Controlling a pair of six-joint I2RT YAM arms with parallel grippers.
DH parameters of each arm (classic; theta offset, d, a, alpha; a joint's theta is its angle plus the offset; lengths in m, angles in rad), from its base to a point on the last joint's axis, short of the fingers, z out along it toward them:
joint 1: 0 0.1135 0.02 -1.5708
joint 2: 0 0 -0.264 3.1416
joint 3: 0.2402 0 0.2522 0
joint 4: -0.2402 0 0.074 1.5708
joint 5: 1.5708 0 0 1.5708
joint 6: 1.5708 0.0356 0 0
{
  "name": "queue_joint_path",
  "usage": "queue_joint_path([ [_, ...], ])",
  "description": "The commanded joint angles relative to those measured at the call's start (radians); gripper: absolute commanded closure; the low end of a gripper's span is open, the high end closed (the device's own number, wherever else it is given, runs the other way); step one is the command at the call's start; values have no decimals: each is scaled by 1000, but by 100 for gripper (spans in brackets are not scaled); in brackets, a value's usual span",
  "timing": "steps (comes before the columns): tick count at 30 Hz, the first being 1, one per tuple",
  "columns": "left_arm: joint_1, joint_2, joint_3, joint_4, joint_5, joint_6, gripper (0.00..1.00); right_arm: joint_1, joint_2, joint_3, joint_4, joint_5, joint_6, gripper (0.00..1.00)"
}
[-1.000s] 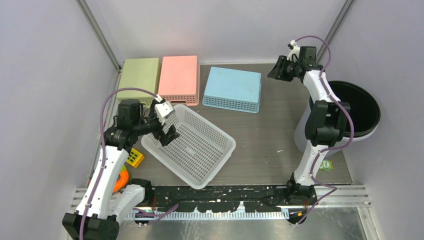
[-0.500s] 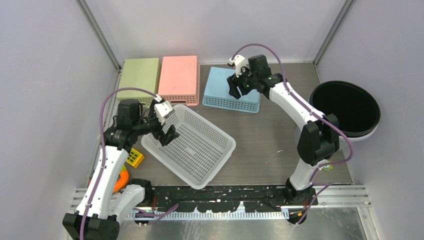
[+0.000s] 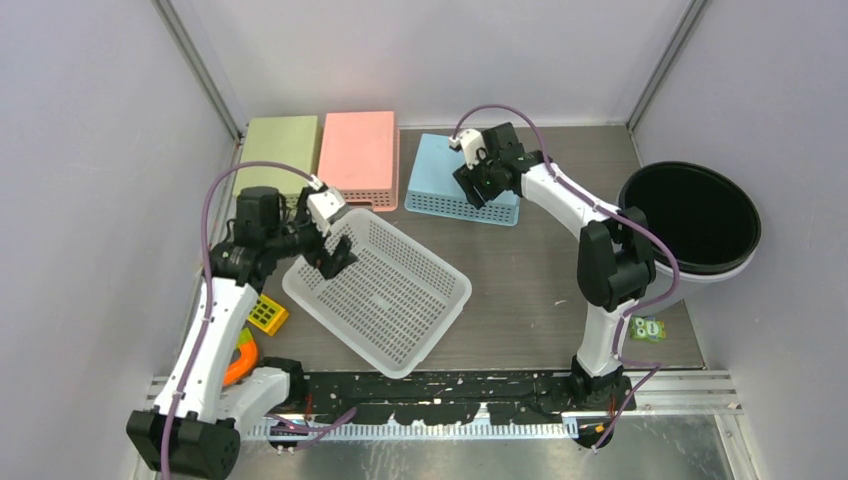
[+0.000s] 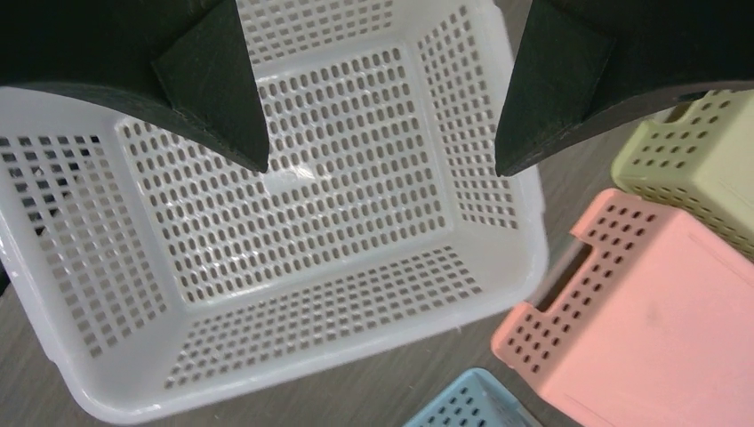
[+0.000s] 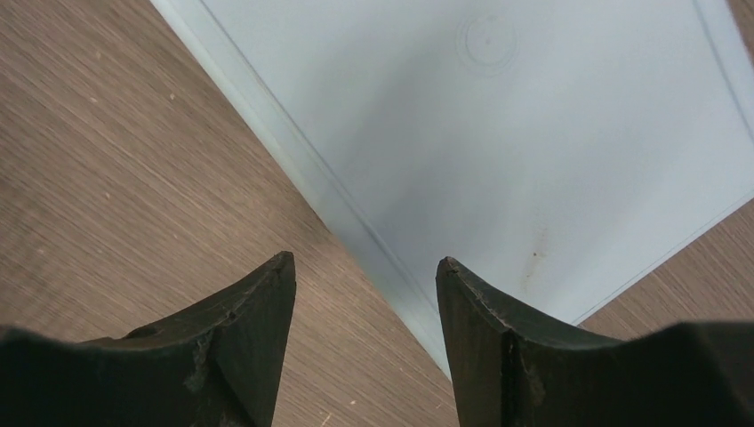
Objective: Turn the large container upside down
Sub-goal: Adjust the container at the center of the board.
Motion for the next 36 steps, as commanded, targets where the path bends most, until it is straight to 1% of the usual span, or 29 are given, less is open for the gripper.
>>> queue_joint_path([
  [1, 5, 90, 149, 86, -63, -25, 0, 1, -34, -48, -4, 69, -71, 37],
  [4, -13, 202, 275, 125, -126, -42, 0, -2, -49, -86, -1, 99, -83, 38],
  [7, -47, 356, 400, 150, -157, -81, 0, -20, -53, -113, -4, 91, -82, 39],
  [15, -195, 705, 659, 190, -223, -164, 0, -165, -40, -118, -67, -45, -39, 45],
  [20, -253, 908, 820, 162, -265, -213, 0, -200, -80, -176, -87, -59, -90, 46],
  [24, -268, 1028, 930, 131, -292, -269, 0, -231, -100, -200, -124, -68, -100, 47],
  [27, -278, 1072, 954, 120, -294, -280, 0, -259, -126, -213, -133, -84, -89, 47],
  [29, -297, 1073, 940, 120, -314, -244, 0, -281, -155, -205, -133, -106, -64, 47],
  [33, -366, 1034, 856, 164, -437, -113, 0, -344, -187, -121, -136, -163, 54, 46],
  [36, -412, 992, 768, 226, -526, -28, 0, -373, -160, -13, -143, -208, 156, 45],
])
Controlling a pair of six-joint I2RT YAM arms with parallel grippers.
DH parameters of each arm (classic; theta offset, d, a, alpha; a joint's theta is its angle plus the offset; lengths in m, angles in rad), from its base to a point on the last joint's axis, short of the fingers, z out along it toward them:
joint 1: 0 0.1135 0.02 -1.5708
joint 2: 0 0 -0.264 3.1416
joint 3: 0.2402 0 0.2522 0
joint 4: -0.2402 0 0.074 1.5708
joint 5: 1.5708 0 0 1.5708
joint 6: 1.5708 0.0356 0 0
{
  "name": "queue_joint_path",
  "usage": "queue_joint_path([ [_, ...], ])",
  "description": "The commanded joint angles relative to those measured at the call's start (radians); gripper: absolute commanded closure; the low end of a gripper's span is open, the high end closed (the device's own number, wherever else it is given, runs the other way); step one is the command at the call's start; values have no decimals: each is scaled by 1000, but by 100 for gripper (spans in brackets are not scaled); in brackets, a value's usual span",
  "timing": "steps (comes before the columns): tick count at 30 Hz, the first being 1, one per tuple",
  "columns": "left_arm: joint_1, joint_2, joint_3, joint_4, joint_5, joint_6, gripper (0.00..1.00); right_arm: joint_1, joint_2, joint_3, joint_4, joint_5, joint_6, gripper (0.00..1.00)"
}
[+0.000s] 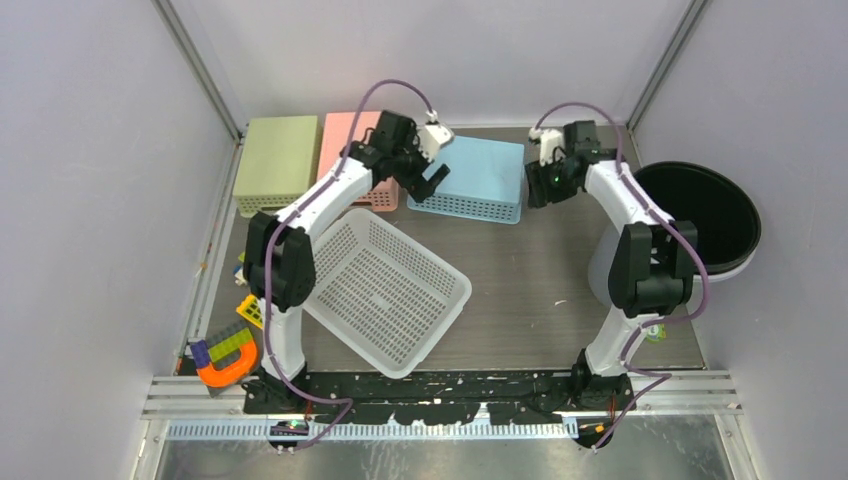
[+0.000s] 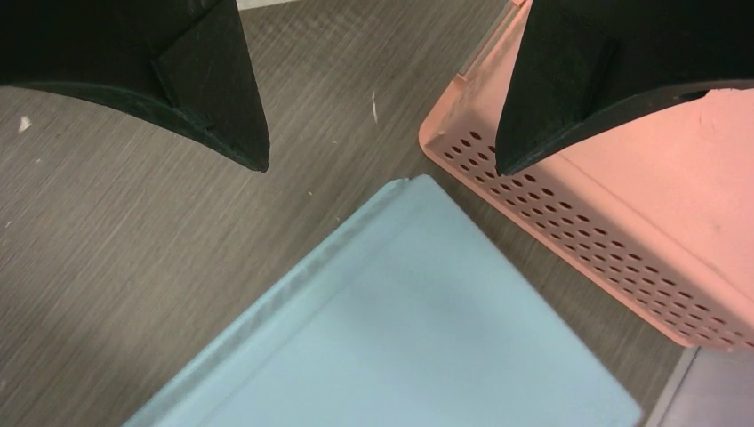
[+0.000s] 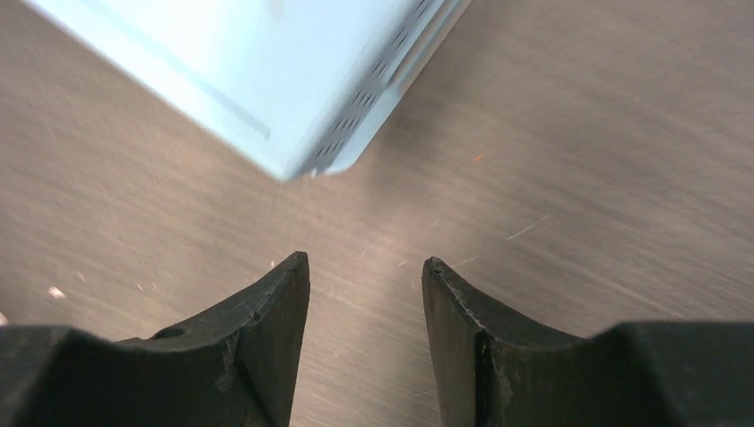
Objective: Turn the large container upside down
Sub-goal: Adjust the container at the center of the board.
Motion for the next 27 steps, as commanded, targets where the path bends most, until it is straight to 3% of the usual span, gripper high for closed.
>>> queue_joint_path([
  [1, -78, -88, -102, 88, -142, 147, 0, -41, -28, 193, 18, -94, 176, 44],
  [7, -117, -118, -150, 95, -232, 198, 0, -41, 128, 448, 26, -127, 323, 41],
  [14, -142, -109, -186, 154, -445, 254, 0, -40, 362, 723, 31, -144, 411, 41],
  [27, -161, -9, -116, 145, -522, 300, 0, -42, 594, 897, 177, -155, 488, 40],
])
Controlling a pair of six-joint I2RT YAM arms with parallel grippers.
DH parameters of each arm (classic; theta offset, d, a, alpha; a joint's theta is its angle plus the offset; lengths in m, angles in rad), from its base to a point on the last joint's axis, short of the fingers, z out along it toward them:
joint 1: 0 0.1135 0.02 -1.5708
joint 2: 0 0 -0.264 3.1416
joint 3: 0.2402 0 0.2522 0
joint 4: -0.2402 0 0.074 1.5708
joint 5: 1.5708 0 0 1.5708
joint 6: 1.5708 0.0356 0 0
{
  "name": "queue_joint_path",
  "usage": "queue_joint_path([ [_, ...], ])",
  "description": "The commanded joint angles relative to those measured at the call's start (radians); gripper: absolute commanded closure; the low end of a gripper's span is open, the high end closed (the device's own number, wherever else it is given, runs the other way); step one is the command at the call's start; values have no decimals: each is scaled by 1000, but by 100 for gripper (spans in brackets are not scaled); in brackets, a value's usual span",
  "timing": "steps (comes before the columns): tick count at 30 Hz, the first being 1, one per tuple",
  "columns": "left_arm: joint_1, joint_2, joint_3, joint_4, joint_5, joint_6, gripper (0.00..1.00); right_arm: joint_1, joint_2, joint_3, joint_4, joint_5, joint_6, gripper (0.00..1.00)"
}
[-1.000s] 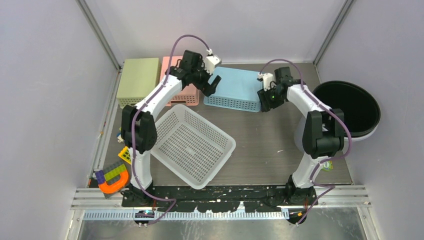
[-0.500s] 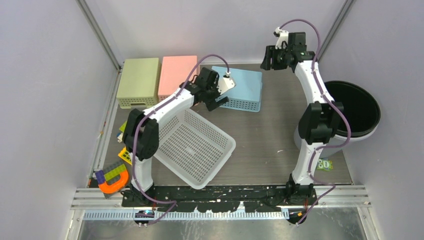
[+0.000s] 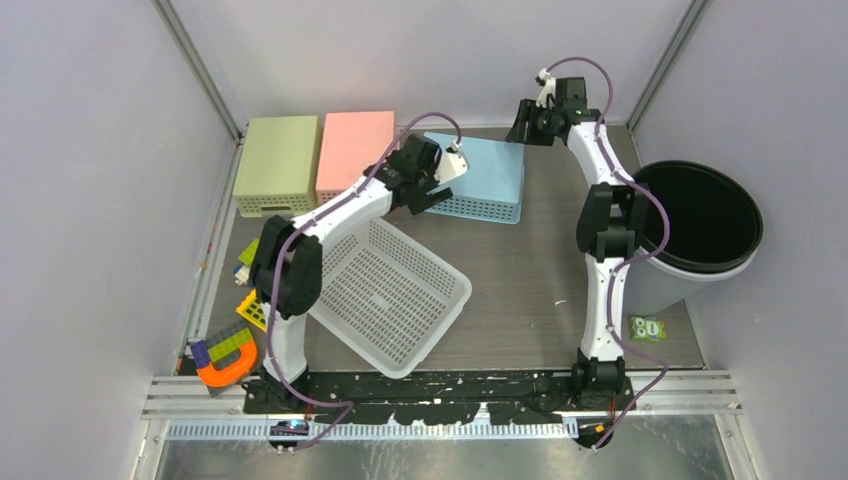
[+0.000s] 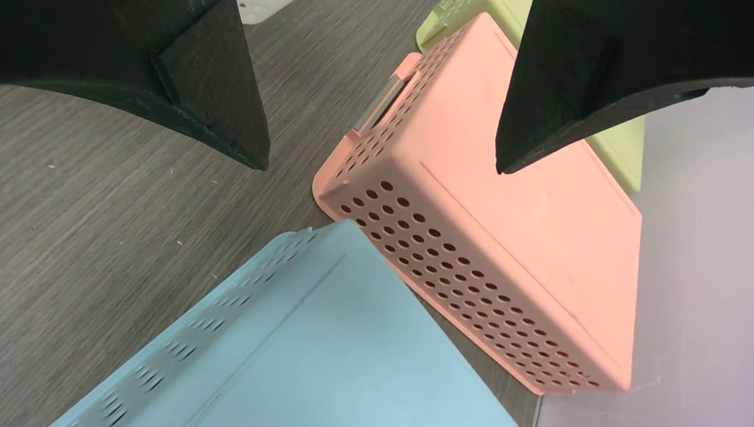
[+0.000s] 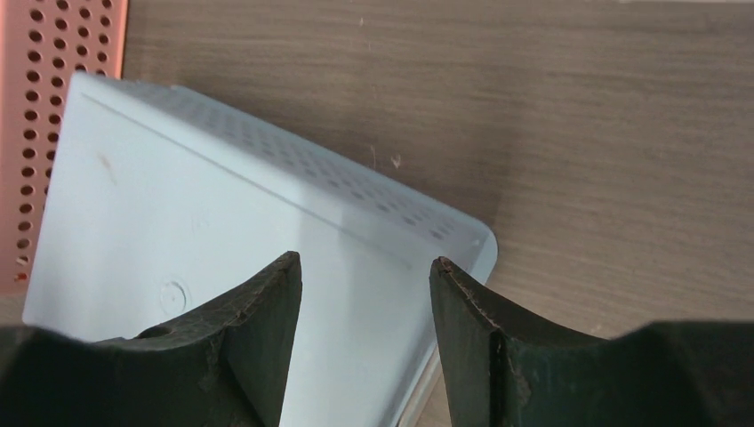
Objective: Turn the large container upside down
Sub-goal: Adjust the container at the center of the board.
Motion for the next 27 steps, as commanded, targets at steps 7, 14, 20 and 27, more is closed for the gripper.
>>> queue_joint_path([
  [7, -25, 109, 98, 31, -66, 52, 0, 2, 93, 146, 99, -32, 28, 40],
  [14, -24, 212, 181, 59, -159, 70, 0, 2, 136, 149, 99, -64, 18, 40],
  [20, -26, 299, 245, 130, -264, 105, 0, 2, 77, 30, 78, -142, -1, 43],
  [27, -25, 433, 387, 227, -372, 129, 0, 1, -89, -206, 46, -169, -46, 45],
])
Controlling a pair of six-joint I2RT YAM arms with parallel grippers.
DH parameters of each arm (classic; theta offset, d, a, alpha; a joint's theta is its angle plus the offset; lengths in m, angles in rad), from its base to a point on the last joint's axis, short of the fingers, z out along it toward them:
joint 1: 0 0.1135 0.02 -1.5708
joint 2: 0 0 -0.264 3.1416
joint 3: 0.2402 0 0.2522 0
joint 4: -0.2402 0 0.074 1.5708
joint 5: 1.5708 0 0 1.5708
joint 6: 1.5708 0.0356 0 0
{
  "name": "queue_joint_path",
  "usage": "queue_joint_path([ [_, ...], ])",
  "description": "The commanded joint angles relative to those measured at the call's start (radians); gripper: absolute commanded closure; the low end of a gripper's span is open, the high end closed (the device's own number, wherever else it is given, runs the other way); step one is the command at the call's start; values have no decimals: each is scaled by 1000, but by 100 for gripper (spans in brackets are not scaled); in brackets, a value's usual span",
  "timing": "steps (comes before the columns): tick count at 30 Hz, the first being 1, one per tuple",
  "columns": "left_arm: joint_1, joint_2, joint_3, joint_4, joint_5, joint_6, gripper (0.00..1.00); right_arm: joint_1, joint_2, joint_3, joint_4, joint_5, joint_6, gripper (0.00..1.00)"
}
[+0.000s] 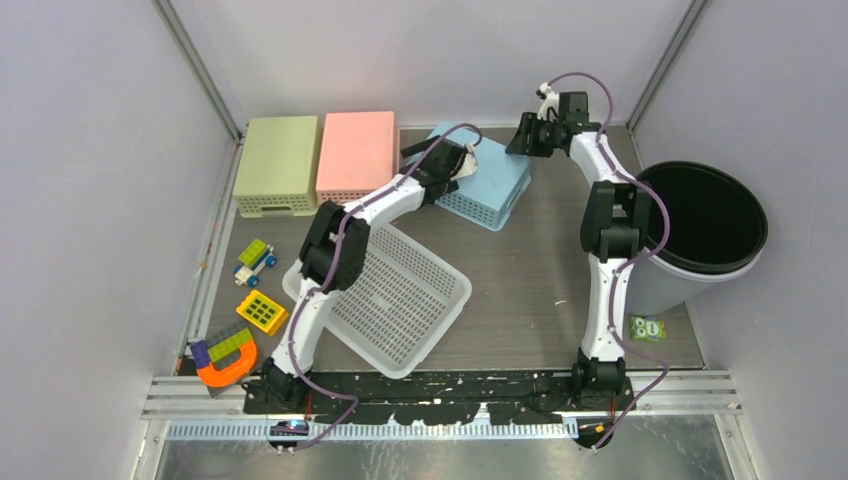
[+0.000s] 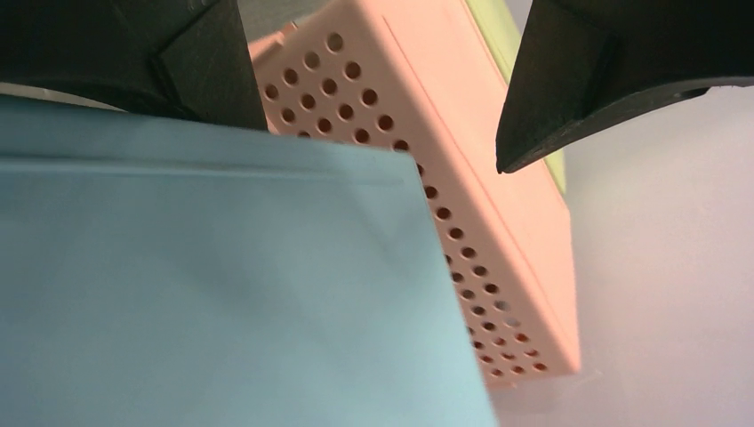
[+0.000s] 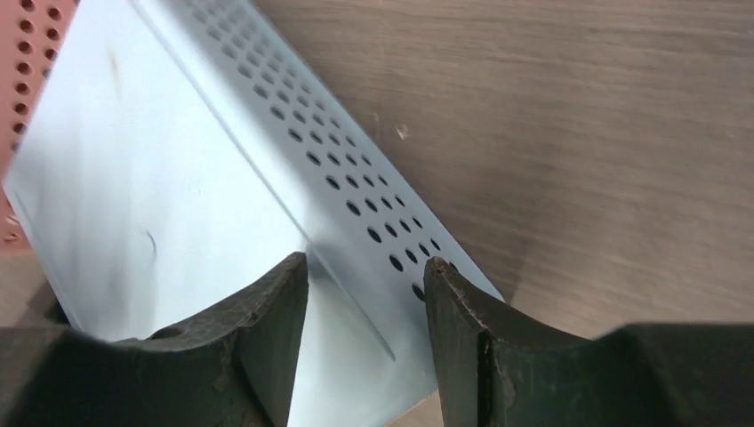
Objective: Turn the large container upside down
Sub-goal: Adjust the container at the center of the board.
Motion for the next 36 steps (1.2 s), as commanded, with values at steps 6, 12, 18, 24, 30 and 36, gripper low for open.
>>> queue_joint_path([
  [6, -5, 119, 197, 144, -66, 3, 0, 3, -230, -273, -94, -28, -72, 46],
  [12, -5, 156, 261, 139, -114, 13, 0, 3, -289, -353, -108, -45, -89, 47],
  [18, -4, 56, 238, 115, -127, -26, 0, 3, -333, -356, -114, -67, -71, 49],
  [24, -5, -108, 169, 56, -111, -60, 0, 14, -419, -386, -120, -74, -81, 48],
  [30, -4, -314, -9, 18, -19, -85, 0, 47, -527, -474, -143, -50, -242, 41],
  [36, -4, -558, -193, -218, 254, -156, 0, 105, -671, -647, -133, 32, -549, 33],
])
